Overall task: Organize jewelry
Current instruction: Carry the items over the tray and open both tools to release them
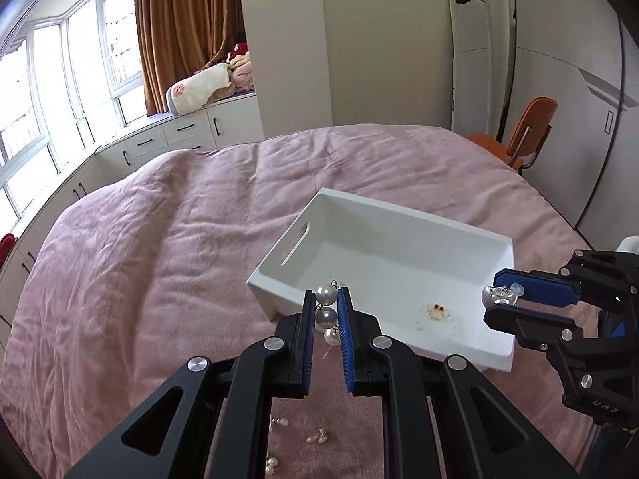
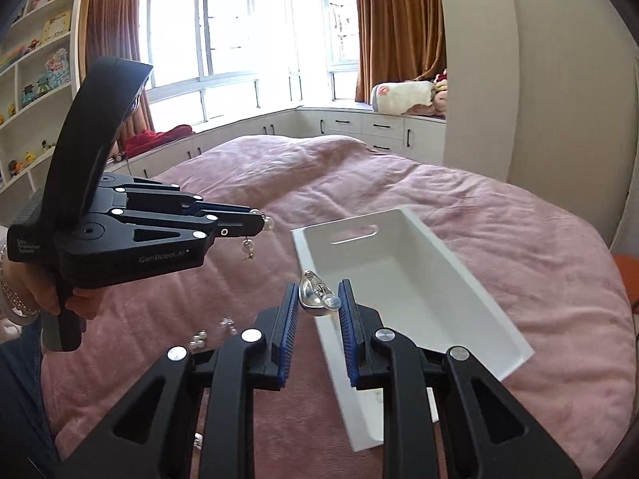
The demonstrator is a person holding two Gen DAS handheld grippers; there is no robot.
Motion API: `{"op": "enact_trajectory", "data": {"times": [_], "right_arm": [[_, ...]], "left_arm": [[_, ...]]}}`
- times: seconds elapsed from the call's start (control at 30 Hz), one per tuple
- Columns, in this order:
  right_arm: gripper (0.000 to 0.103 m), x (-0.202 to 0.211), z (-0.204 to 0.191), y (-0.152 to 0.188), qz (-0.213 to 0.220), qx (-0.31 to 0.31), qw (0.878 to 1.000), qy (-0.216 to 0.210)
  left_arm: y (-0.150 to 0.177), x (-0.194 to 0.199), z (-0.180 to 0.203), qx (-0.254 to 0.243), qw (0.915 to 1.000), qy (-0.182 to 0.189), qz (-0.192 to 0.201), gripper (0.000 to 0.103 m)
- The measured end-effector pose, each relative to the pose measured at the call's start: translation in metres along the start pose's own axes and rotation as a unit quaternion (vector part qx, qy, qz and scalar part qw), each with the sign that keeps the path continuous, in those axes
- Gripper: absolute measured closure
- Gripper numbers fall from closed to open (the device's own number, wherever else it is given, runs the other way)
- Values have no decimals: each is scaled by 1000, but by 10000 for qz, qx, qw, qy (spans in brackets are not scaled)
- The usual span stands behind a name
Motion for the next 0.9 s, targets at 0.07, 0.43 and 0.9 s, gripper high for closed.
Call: {"op": "enact_trajectory", "data": {"times": [0.07, 0.43, 0.9], "right_arm": [[82, -2, 15, 3, -69, -70, 9999, 99], [82, -51, 49, 46, -751, -574, 9953, 190], [75, -65, 44, 56, -857, -669, 9940, 125]], "left_arm": [[-8, -11, 12, -23, 10000, 38, -40, 87], [-12, -106, 38, 192, 9968, 31, -775, 87], [-5, -121, 11, 484, 9962, -73, -727, 63]]}}
Point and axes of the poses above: each gripper's, at about its wrist camera, not at the fingertips, and x roughly against the way its jaws point, z to its right, y to its underside, the point moved 2 cm from there along -x, roughly the way its jaws point, and after that the axes turned 13 degrees about x, right-handed, at the moved point
